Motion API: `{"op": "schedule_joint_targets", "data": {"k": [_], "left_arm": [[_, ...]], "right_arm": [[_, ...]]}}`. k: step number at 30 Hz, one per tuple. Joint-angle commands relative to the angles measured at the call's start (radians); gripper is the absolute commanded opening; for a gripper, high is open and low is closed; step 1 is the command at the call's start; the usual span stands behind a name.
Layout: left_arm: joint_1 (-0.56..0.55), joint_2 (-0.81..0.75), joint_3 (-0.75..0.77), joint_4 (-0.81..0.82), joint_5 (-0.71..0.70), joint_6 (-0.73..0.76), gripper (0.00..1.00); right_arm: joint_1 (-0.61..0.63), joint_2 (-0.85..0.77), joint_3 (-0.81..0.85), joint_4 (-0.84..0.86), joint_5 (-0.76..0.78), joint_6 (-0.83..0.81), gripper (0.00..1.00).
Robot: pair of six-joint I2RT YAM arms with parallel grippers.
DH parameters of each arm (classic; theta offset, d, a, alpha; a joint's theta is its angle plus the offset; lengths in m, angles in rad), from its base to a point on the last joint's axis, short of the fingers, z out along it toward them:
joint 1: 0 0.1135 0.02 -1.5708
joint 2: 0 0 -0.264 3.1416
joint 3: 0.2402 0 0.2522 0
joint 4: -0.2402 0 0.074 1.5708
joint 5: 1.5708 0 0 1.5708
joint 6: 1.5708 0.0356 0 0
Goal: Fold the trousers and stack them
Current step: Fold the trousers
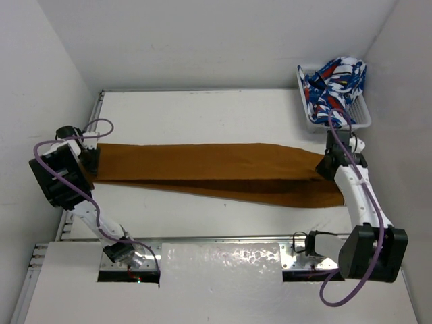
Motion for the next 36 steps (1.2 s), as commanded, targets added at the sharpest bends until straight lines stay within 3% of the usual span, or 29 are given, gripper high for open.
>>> {"op": "schedule_joint_targets", "data": {"k": [1, 10, 12, 14, 16, 17, 18, 20, 24, 27, 31, 36], "left_arm": [[0.026, 0.063, -0.009, 0.095, -0.023, 0.032, 0.37], [0.065, 0.067, -0.002, 0.092, -0.057, 0.048, 0.36], [0.072, 0.064, 0.005, 0.090, -0.060, 0.048, 0.36], [0.074, 0.063, 0.025, 0.075, -0.057, 0.048, 0.36], [0.074, 0.044, 0.051, 0.046, -0.036, 0.048, 0.37], [0.074, 0.032, 0.082, 0.012, 0.020, 0.046, 0.39], [0.072, 0.017, 0.097, -0.008, 0.056, 0.043, 0.40], [0.068, -0.032, 0.151, -0.061, 0.149, 0.037, 0.42], [0.022, -0.074, 0.270, -0.190, 0.237, 0.023, 0.43], [-0.021, -0.080, 0.292, -0.221, 0.254, 0.006, 0.44], [-0.086, -0.080, 0.233, -0.185, 0.271, -0.038, 0.44], [-0.150, -0.036, 0.130, -0.082, 0.256, -0.101, 0.44]], "right_arm": [[-0.018, -0.023, -0.114, -0.076, 0.021, -0.039, 0.00], [-0.020, 0.050, -0.290, 0.012, -0.025, -0.009, 0.00], [-0.023, 0.079, -0.293, 0.007, -0.020, -0.023, 0.05], [-0.033, 0.113, -0.280, 0.004, -0.035, -0.049, 0.17], [-0.040, 0.122, -0.255, -0.005, -0.042, -0.068, 0.36], [-0.040, 0.124, -0.247, -0.007, -0.043, -0.084, 0.46], [-0.041, 0.119, -0.238, -0.016, -0.055, -0.098, 0.62], [-0.041, 0.101, -0.197, -0.052, -0.045, -0.117, 0.69], [-0.041, -0.047, -0.100, -0.186, 0.091, -0.077, 0.73], [-0.040, -0.206, -0.086, -0.140, 0.130, -0.063, 0.73], [-0.038, -0.255, -0.135, 0.031, -0.025, -0.023, 0.61], [-0.038, -0.059, -0.251, 0.263, -0.152, 0.008, 0.11]]}}
